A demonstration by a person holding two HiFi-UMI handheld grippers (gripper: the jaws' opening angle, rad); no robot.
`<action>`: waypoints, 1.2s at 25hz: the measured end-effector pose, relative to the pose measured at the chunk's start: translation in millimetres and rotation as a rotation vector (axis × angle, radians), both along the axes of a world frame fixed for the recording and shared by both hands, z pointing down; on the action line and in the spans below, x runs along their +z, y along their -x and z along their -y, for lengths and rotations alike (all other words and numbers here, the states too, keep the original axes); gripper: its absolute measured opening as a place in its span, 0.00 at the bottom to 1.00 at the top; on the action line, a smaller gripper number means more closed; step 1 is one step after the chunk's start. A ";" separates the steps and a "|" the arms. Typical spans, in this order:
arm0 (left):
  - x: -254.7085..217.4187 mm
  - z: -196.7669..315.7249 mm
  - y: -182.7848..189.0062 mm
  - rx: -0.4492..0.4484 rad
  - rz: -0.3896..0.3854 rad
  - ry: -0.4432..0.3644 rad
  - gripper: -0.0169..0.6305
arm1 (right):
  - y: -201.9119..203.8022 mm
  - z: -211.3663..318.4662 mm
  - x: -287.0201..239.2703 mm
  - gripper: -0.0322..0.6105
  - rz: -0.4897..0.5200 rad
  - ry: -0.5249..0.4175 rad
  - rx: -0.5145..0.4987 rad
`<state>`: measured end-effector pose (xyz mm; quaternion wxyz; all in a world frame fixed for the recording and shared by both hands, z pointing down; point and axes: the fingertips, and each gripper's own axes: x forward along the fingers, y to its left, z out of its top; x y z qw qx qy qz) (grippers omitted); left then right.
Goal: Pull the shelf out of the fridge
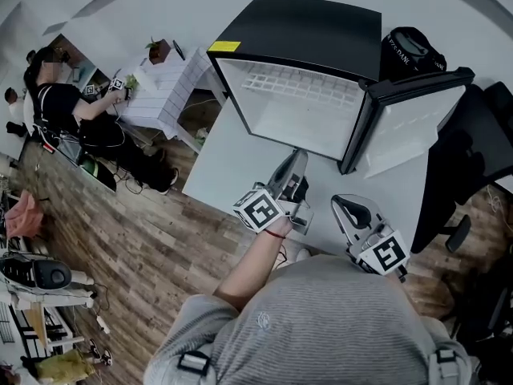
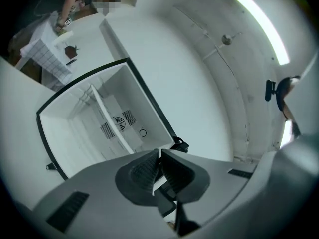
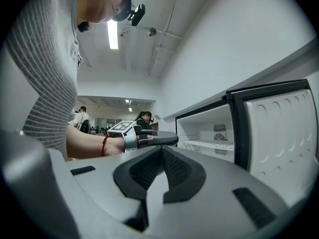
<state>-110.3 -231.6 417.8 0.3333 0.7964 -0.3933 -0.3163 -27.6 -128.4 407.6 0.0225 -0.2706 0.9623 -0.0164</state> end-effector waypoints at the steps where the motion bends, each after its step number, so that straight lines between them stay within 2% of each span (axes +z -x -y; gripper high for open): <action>1: 2.1 5.2 1.5 0.007 -0.031 0.019 0.04 | 1.4 2.0 0.5 0.07 -0.001 0.000 0.006; 5: 16.1 22.2 6.9 0.022 -0.171 0.103 0.05 | 6.3 7.4 2.2 0.07 -0.006 0.000 0.025; 8: 17.4 37.1 9.2 0.030 -0.242 0.113 0.05 | 7.3 10.1 2.7 0.07 -0.010 -0.001 0.040; 9: 18.2 43.4 10.8 0.029 -0.244 0.109 0.06 | 7.1 10.8 3.1 0.07 -0.012 0.000 0.046; 11: 20.3 56.8 12.9 0.028 -0.257 0.113 0.14 | 6.2 12.2 4.3 0.07 -0.016 0.007 0.058; 14: 25.6 76.9 13.7 0.023 -0.295 0.146 0.22 | 3.6 13.4 6.1 0.07 -0.023 0.010 0.072; 17: 38.9 97.2 20.7 -0.011 -0.292 0.187 0.24 | 0.9 14.1 7.8 0.07 -0.028 0.011 0.084; 24: 57.4 146.2 34.8 -0.050 -0.362 0.254 0.30 | -4.3 17.2 13.0 0.07 -0.031 0.025 0.115; 30: 69.5 189.6 42.6 -0.092 -0.386 0.297 0.33 | -6.8 20.2 15.0 0.07 -0.032 0.034 0.134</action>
